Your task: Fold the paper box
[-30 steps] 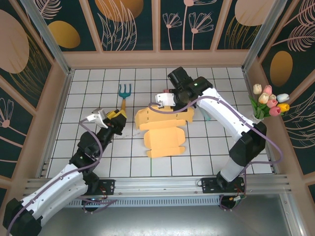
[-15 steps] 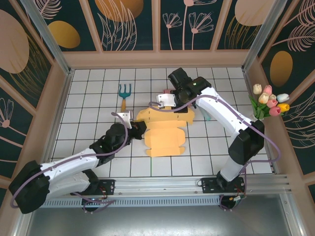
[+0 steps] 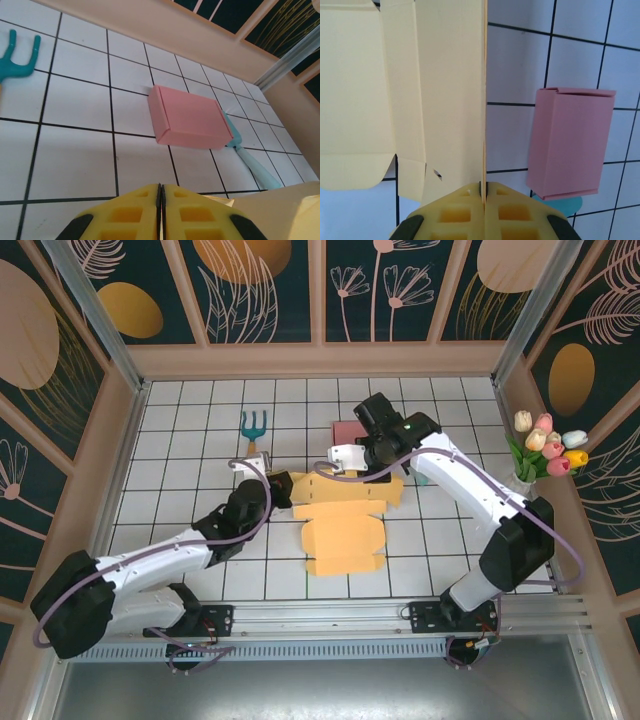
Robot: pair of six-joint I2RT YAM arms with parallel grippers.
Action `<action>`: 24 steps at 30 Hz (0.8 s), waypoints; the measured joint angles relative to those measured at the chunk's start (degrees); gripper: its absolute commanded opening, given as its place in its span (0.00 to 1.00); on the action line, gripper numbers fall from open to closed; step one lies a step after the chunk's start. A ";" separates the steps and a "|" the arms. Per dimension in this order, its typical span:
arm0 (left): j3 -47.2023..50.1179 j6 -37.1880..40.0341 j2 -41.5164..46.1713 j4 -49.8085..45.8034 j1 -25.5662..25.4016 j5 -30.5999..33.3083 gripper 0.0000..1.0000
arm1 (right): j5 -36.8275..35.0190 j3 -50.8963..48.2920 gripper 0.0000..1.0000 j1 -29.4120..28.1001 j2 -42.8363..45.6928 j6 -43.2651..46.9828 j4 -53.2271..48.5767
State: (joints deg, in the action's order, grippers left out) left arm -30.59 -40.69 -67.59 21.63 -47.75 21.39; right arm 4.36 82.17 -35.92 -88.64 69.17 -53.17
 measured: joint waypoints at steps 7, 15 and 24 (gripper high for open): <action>-6.08 -0.11 -7.30 0.15 -0.07 -7.52 0.05 | 0.20 -3.56 0.00 0.28 1.31 -0.02 3.58; -7.76 -0.35 -10.91 0.87 -0.20 -9.55 0.05 | -0.02 -4.11 0.00 0.48 1.38 -0.02 4.11; -4.26 -1.18 -10.25 1.36 -0.28 -9.40 0.13 | -0.35 -10.21 0.00 0.48 2.14 -0.07 9.75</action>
State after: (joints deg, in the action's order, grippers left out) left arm -34.85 -41.87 -77.84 22.98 -48.03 11.99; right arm 4.01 71.96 -35.44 -86.50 69.10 -43.42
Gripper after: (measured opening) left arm 0.115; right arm 0.067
